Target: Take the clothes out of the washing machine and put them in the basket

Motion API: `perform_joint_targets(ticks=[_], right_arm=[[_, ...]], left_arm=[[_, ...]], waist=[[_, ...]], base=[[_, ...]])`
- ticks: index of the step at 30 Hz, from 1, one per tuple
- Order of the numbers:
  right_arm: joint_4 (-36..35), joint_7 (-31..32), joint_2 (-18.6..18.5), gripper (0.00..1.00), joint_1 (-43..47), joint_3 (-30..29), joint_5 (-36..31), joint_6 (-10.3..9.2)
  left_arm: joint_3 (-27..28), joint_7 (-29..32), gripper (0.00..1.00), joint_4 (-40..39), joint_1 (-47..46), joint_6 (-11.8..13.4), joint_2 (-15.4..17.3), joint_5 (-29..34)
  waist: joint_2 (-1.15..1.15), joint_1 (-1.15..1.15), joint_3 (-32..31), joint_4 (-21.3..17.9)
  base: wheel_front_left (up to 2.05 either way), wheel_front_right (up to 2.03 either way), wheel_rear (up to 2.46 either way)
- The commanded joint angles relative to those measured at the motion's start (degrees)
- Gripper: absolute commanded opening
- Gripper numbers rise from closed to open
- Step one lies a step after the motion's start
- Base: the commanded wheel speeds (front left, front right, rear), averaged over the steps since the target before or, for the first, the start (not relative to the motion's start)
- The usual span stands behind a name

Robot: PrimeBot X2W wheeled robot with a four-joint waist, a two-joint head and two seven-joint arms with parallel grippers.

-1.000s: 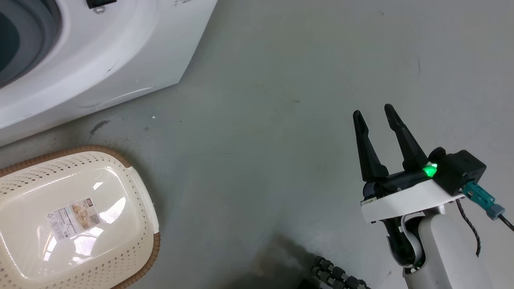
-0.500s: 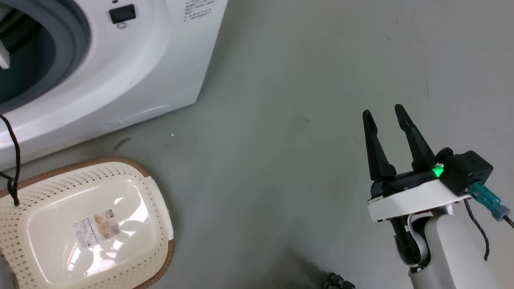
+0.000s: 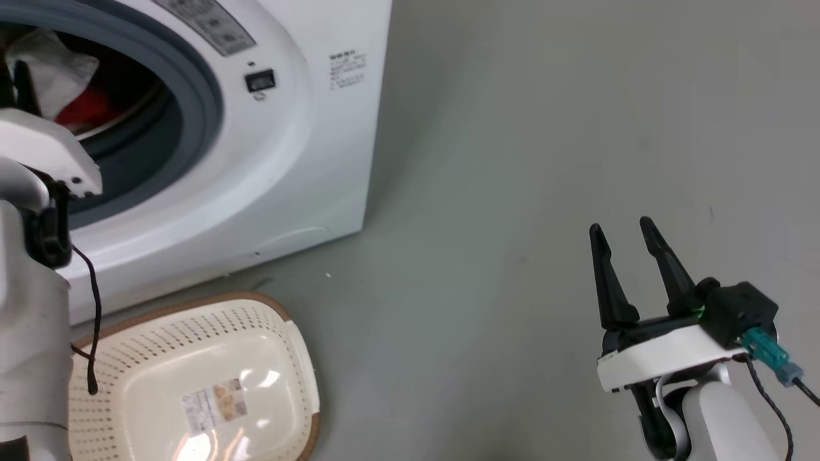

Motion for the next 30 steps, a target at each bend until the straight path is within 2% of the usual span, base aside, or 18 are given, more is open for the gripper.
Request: perform_joint_targets(ticks=[1, 7, 14, 22, 30], right_arm=[[0.1, -0.1, 0.0, 1.0, 0.9, -0.2, -0.4, -0.04], [0.3, -0.1, 0.0, 1.0, 2.9, -1.0, -1.7, -0.04], [-0.2, 0.4, 0.0, 1.0, 5.1, -2.4, -2.2, -0.04], [-2.2, 2.0, 0.0, 1.0, 7.0, -3.5, -2.9, -0.04], [-4.3, 3.0, 0.0, 1.0, 9.1, -4.1, -3.2, -0.04]], left_arm=[[-0.3, -1.4, 0.0, 0.5, 0.7, -0.2, -0.3, 0.2], [-1.4, -7.3, 0.0, 1.9, 3.0, -0.7, -1.4, 0.5], [-1.4, -11.3, 0.0, -1.6, 8.4, -0.3, -2.7, -0.4], [-2.1, -10.6, 0.0, -13.9, 16.5, 0.5, -4.5, -1.0], [-3.8, -4.8, 0.0, -31.8, 27.3, 2.6, -6.4, -1.1]], waist=[[0.0, 0.01, -3.6, 2.4], [0.0, 0.01, -8.2, 4.3], [0.0, 0.01, -12.2, 6.4], [0.0, 0.01, -14.4, 10.0], [0.0, 0.01, -16.1, 14.2]], base=[[0.0, 0.0, 0.0], [0.0, 0.0, 0.0], [0.0, 0.0, 0.0], [0.0, 0.0, 0.0], [0.0, 0.0, 0.0]])
